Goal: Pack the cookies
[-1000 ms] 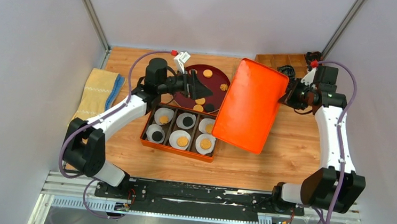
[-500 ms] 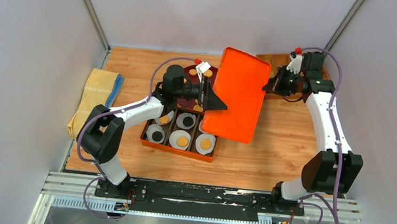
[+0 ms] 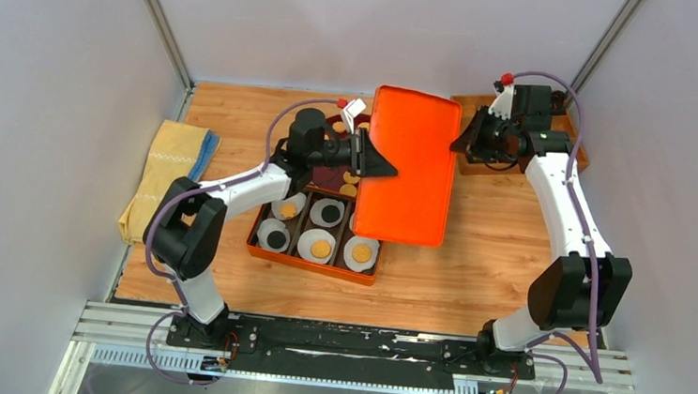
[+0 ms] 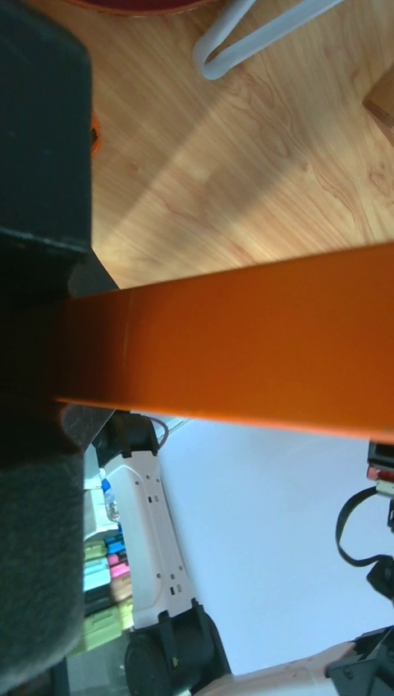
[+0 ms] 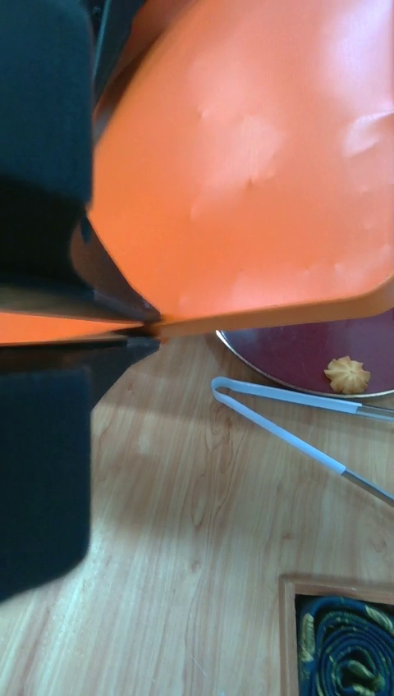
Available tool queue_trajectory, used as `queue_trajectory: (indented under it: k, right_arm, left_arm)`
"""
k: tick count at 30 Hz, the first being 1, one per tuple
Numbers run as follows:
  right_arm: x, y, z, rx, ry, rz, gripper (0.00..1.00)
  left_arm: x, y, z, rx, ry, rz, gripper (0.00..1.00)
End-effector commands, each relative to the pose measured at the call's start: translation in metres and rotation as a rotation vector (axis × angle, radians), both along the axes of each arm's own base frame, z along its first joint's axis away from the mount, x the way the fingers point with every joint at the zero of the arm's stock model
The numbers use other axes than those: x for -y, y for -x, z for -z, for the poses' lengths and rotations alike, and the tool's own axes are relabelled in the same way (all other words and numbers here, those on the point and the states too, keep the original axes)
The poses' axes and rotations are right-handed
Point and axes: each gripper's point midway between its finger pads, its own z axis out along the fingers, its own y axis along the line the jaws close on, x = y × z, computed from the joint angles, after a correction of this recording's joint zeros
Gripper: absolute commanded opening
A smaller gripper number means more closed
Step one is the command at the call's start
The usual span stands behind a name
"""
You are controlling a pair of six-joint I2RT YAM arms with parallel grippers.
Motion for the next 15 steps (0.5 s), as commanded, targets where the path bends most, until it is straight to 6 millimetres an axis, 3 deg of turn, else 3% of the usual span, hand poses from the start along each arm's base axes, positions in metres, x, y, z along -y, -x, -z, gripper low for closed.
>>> queue_trajectory:
  k: [1,3,6,10,15]
  right_arm:
    - [-0.015,-0.002,-0.030,0.104,0.026,-0.017,0.33]
    - [-0.006,0.000,-0.040,0.174,0.111,0.025,0.53]
    - [0.005,0.006,-0.059,0.311,0.250,0.078,0.74]
    - [0.006,0.025,-0.084,0.477,0.436,0.089,0.75]
    - [-0.017,0.064,-0.113,0.721,0.534,0.027,0.78]
  left_arm:
    - [0.005,-0.001,-0.039,0.035,0.080,0.006,0.00]
    - [0.001,-0.010,-0.044,0.006,0.066,-0.023,0.00]
    - [-0.008,-0.028,-0.050,-0.055,0.012,-0.082,0.00]
    - [-0.024,-0.052,-0.054,-0.117,-0.115,-0.170,0.00]
    - [-0.046,-0.086,-0.068,-0.167,-0.209,-0.198,0.00]
